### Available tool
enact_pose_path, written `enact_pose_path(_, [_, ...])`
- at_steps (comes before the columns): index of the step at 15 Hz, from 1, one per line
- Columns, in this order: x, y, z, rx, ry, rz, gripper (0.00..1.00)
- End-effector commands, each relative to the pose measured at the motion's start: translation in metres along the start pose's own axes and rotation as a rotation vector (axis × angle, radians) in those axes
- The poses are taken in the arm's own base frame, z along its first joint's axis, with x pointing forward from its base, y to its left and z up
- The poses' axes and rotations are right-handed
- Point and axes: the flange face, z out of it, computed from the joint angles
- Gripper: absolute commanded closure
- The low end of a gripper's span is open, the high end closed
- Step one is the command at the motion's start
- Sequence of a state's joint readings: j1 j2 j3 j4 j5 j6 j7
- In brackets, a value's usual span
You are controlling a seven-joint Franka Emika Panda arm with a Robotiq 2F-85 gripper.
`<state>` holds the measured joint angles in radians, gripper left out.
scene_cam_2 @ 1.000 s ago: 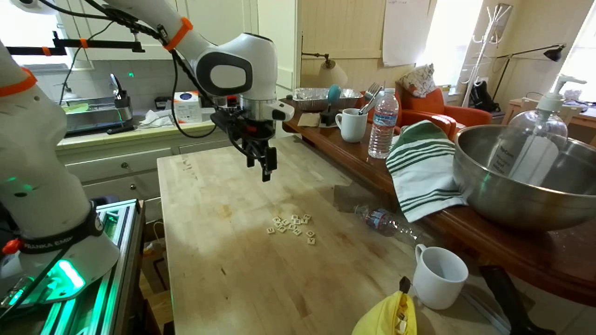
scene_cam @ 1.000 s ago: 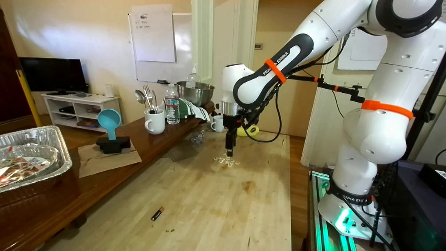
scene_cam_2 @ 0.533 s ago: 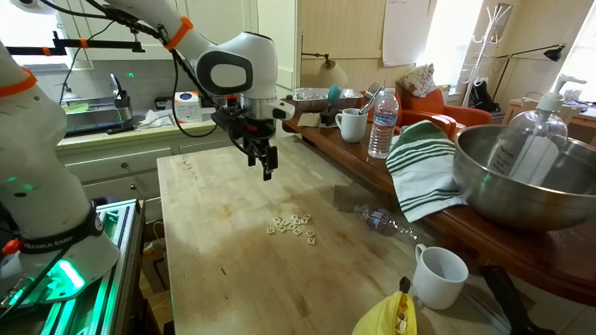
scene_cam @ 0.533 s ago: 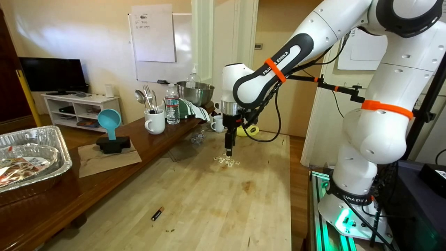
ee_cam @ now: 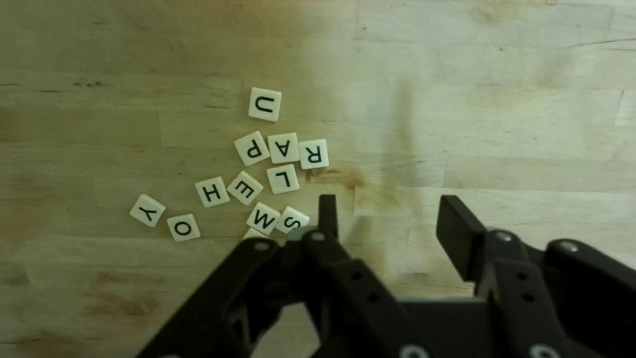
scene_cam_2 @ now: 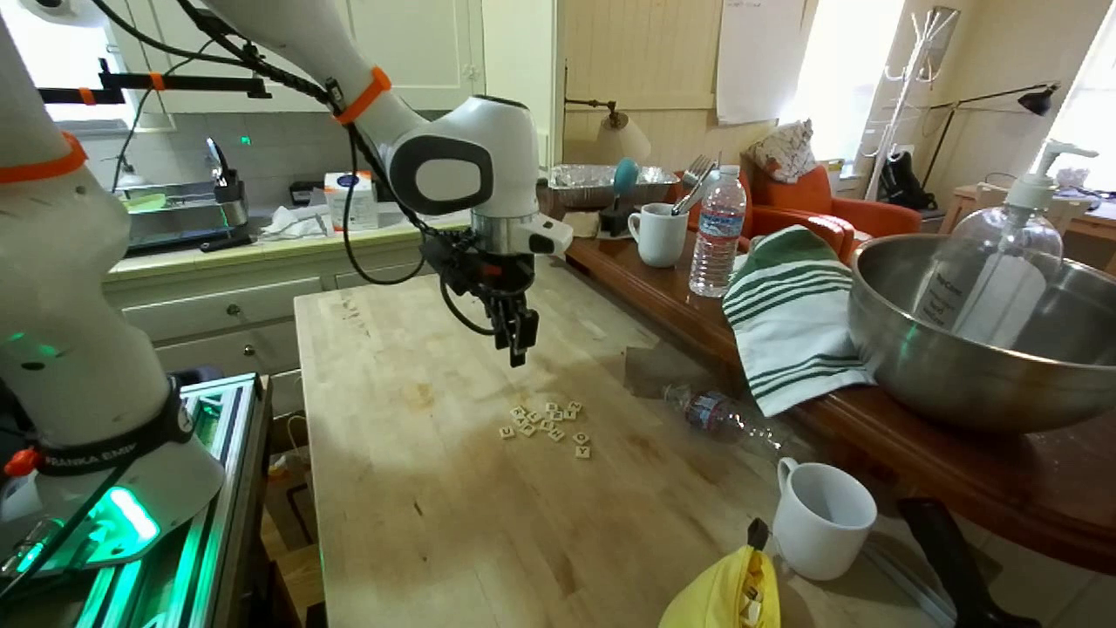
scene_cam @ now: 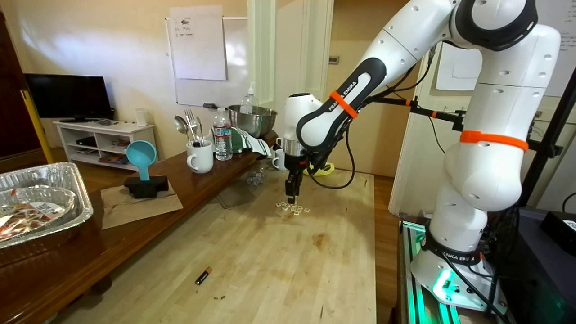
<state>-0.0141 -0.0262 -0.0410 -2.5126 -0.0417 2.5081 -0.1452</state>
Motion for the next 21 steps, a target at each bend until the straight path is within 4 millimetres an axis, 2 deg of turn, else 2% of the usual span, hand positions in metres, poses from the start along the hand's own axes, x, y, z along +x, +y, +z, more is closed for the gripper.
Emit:
enact_pose_path(1, [0.009, 0.015, 0.02, -0.034, -0.01, 0.052, 0.73])
enact_pose_path(3, [0.011, 0.022, 0.027, -0.046, -0.003, 0.06, 0.89])
enact_pose_path(5, [0.013, 0.028, 0.034, -0.063, 0.007, 0.056, 1.0])
enact_pose_path(12, [0.012, 0.04, 0.054, -0.088, 0.012, -0.008, 1.0])
enact_pose_path(21, [0.013, 0.046, 0.075, -0.09, 0.023, -0.039, 1.0])
